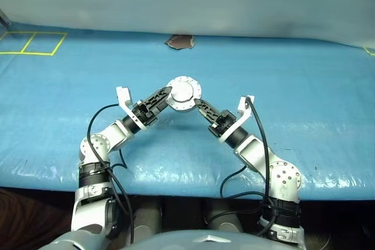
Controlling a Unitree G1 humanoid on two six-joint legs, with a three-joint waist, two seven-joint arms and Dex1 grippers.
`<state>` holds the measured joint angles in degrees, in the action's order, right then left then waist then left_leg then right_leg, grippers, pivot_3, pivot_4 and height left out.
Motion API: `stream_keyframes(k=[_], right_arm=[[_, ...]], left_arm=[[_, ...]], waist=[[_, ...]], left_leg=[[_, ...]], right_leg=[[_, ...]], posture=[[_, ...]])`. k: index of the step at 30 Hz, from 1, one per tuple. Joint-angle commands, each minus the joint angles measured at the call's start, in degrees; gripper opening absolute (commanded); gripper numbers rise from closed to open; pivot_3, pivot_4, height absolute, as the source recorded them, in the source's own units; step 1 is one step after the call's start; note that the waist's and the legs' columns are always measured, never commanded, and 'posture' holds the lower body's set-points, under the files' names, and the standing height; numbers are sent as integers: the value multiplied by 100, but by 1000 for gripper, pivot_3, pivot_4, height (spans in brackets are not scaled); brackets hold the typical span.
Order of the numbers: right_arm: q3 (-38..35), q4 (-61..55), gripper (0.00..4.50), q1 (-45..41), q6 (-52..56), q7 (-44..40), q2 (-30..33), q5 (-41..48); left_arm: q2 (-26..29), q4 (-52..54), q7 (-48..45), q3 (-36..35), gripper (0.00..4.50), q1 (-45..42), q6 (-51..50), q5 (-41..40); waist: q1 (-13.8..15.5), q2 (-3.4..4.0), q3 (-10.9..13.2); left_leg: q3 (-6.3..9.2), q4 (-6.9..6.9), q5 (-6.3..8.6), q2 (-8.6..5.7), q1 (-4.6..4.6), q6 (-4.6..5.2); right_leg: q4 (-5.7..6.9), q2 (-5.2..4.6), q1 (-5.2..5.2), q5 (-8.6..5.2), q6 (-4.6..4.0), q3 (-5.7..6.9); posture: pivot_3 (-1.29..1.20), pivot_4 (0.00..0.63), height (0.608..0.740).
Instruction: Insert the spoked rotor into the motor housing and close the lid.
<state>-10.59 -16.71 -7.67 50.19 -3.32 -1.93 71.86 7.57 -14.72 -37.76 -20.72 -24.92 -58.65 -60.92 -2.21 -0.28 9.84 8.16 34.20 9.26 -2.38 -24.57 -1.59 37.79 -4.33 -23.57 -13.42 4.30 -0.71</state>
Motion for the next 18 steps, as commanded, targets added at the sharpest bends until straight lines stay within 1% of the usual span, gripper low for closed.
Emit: stream_keyframes(k=[1,9,12,15,16,18], right_arm=[[187,-394,1236,-85,-134,-195,-16,148],[349,-479,1236,-62,-179,-234,55,118],[374,-484,1236,-43,-209,-234,81,111],[389,-479,1236,-26,-229,-232,97,101],[394,-476,1236,-24,-236,-234,102,99],[411,-462,1236,-25,-259,-241,113,92]], left_arm=[[-7,-96,-158,147,4455,-157,36,56],[-152,-116,-250,388,4455,-183,317,290],[-156,-116,-217,367,3907,-159,346,313],[-203,-117,-151,317,2926,-143,400,317],[-212,-115,-143,306,2783,-141,396,316],[-222,-106,-127,291,2770,-134,379,302]], waist=[[-5,0,0],[-2,0,0],[-3,0,0],[-2,0,0],[-2,0,0],[-2,0,0]], left_leg=[[-1,1,0,0,0,0],[-2,0,0,0,-1,0],[-1,1,-1,0,0,1],[-2,2,-1,0,-1,1],[-2,2,-1,0,-1,1],[-2,2,-1,0,0,1]], right_leg=[[0,0,0,1,1,0],[-1,0,0,2,1,-3],[1,1,0,2,1,-3],[0,1,0,2,1,-3],[0,1,0,2,1,-3],[0,1,0,3,2,-3]], posture=[[0,150,740],[0,150,740],[0,150,740],[0,150,740],[0,150,740],[0,150,740]])
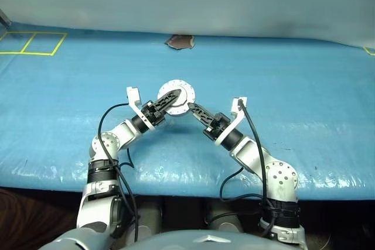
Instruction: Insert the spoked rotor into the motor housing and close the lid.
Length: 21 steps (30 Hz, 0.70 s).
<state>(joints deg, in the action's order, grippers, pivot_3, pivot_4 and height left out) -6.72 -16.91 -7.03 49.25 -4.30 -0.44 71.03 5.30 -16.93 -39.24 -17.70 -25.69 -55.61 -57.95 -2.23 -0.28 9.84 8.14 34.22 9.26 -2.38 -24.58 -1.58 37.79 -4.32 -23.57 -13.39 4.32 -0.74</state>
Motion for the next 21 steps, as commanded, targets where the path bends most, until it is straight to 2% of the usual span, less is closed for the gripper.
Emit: stream_keyframes(k=[1,6,14,21], right_arm=[[30,-434,1236,-91,-173,-142,-29,170],[49,-379,1236,-106,-223,-282,27,103],[133,-491,3830,-93,-529,-286,80,-357],[52,-398,3830,5,-853,-96,-15,-614]], left_arm=[[-2,119,42,-20,2768,-54,67,-2],[11,88,190,-43,2763,-66,-11,-47],[-13,-24,386,-146,2763,-127,251,28],[-243,65,1093,-693,2763,-250,1459,244]], waist=[[0,0,0],[1,0,0],[-1,0,0],[4,-1,0]], left_leg=[[0,0,0,0,0,0],[0,3,0,0,0,0],[0,7,-1,0,1,1],[-1,10,-1,1,1,0]], right_leg=[[0,0,0,0,0,0],[1,0,1,1,1,0],[3,1,3,2,3,0],[2,2,3,5,3,-3]], posture=[[0,150,740],[0,150,740],[0,150,740],[0,150,740]])
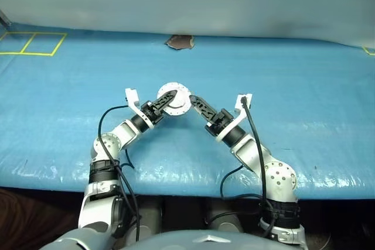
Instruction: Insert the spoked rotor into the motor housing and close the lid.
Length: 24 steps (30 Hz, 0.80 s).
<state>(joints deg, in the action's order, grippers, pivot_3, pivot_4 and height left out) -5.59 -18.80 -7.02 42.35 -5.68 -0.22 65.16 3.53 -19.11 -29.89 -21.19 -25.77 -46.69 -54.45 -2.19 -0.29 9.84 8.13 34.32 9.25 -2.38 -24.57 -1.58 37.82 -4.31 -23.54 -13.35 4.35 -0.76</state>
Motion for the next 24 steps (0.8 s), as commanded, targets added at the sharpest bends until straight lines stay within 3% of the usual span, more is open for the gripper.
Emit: stream_keyframes(k=[1,10,18,21,24], right_arm=[[-83,-223,3830,22,-192,50,-38,-19],[-86,-269,3830,109,-269,71,-20,-71],[-144,-338,3830,254,-356,116,-46,-57],[-150,-342,3867,319,-382,116,-39,-77],[-136,-325,3867,329,-394,127,-30,-99]], left_arm=[[-86,315,304,-463,2763,-277,716,-116],[18,75,1211,-810,2763,-383,1760,375],[53,-320,1878,-790,2763,-483,3334,1476],[61,-409,1900,-762,3388,-491,3584,1620],[68,-448,1976,-739,4396,-488,3699,1718]], waist=[[3,0,0],[15,-1,0],[16,-3,1],[27,-4,0],[24,-4,0]], left_leg=[[0,0,0,0,-1,0],[0,7,0,-2,-2,0],[-1,26,0,-1,-7,1],[1,31,0,-2,-10,2],[1,41,0,-2,-10,4]], right_leg=[[0,0,0,1,-1,0],[-1,0,3,3,3,0],[-1,3,7,15,7,-1],[-1,3,9,16,10,0],[-1,3,13,20,13,0]], posture=[[0,150,740],[0,150,740],[0,150,740],[0,150,740],[0,150,740]])
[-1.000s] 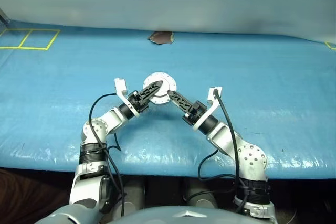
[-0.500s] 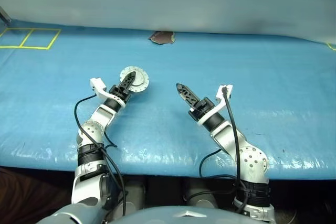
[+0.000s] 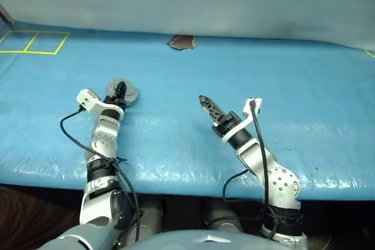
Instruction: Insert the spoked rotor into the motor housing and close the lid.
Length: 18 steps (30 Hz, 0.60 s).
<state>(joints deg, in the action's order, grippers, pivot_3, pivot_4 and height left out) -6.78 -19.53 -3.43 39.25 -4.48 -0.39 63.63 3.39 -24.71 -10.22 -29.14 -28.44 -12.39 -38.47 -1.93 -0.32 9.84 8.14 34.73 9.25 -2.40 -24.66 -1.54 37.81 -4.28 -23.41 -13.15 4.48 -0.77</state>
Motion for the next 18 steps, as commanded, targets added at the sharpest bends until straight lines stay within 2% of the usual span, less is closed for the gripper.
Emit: stream_keyframes(k=[1,8,18], right_arm=[[-7,-243,3867,-26,-82,5,-9,37],[251,-212,3867,-11,35,-376,318,-209],[1343,-318,3867,27,-230,-1391,1178,-1657]], left_arm=[[85,106,71,59,4471,-214,292,156],[141,163,104,-22,4471,-175,383,145],[498,676,21,-121,4471,178,393,70]], waist=[[-4,0,0],[-12,0,0],[-15,-1,-1]], left_leg=[[0,3,-1,0,0,1],[-1,22,-2,0,0,3],[0,24,-2,2,1,3]], right_leg=[[0,0,1,3,0,0],[0,1,9,9,-2,0],[1,3,10,12,1,1]], posture=[[0,150,740],[0,150,740],[0,150,740]])
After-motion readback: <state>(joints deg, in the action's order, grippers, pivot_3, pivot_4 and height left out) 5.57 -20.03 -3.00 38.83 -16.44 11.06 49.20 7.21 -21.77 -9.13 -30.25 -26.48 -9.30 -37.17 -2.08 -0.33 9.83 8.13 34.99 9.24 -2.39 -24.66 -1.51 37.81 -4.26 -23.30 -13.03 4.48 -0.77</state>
